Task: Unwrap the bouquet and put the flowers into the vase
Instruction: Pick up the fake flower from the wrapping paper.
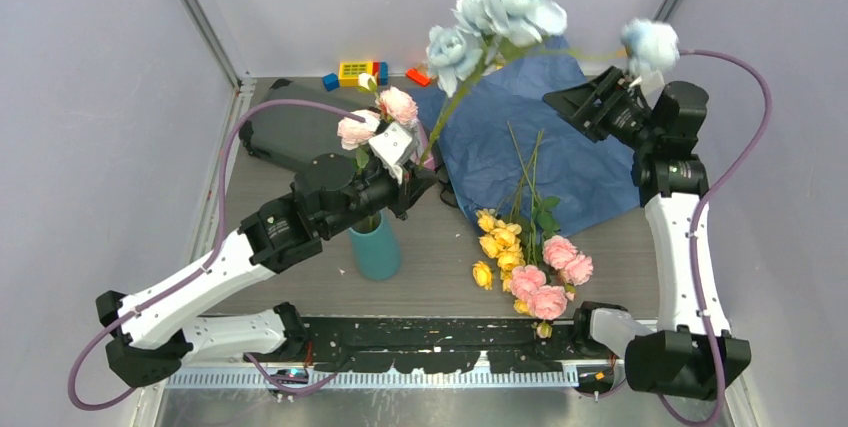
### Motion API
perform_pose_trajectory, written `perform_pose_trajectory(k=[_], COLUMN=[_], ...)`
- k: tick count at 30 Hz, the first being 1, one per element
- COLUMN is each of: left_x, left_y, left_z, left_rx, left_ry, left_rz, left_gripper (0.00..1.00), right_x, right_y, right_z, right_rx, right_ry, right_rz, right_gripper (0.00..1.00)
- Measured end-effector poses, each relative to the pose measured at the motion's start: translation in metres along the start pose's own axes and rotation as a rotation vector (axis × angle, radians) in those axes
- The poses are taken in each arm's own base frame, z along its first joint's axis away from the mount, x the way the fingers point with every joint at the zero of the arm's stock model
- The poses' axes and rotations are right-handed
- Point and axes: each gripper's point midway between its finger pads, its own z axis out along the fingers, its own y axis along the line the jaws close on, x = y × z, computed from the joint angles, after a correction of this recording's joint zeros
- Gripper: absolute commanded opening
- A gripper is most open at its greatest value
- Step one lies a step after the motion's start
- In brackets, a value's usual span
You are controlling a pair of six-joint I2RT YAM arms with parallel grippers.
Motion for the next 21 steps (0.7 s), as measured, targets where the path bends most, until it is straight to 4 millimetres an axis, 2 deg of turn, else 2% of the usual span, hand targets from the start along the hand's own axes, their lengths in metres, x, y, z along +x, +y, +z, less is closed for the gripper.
perform_pose_trajectory(k=[4,7,12,17,21], left_x=[-0.008,-0.008,-0.006,0.002,0.002], left_y=[0.0,0.001,-0.001,-0.003,-0.007], left_z=[0.006,0.008,0.009,0.009,0.009], left_rx=[-0.007,-0.008,0.001,0.012,0.034], left_ry=[-0.023,-0.022,-0.029,-0.01,-0.005], left_rz=[-0.101,-0.143,-0.188,-0.22,-0.232], left_gripper=[0.0,0.0,0.0,0.0,0.0], right_x=[0.032,0.055,0.077,0.088,0.097], right_y=[0.05,0.096,0.155,0.199,0.221], right_z=[0.0,-0.003,-0.007,-0.006,-0.003], right_rx=[-0.175,-0.328,-0.52,-0.659,-0.729], right_ry=[0.068,0.113,0.137,0.144,0.156], right_rz=[-0.093,-0.157,-0.211,-0.244,-0.254], right_gripper=[0.79,0.8,0.8,0.78,0.77])
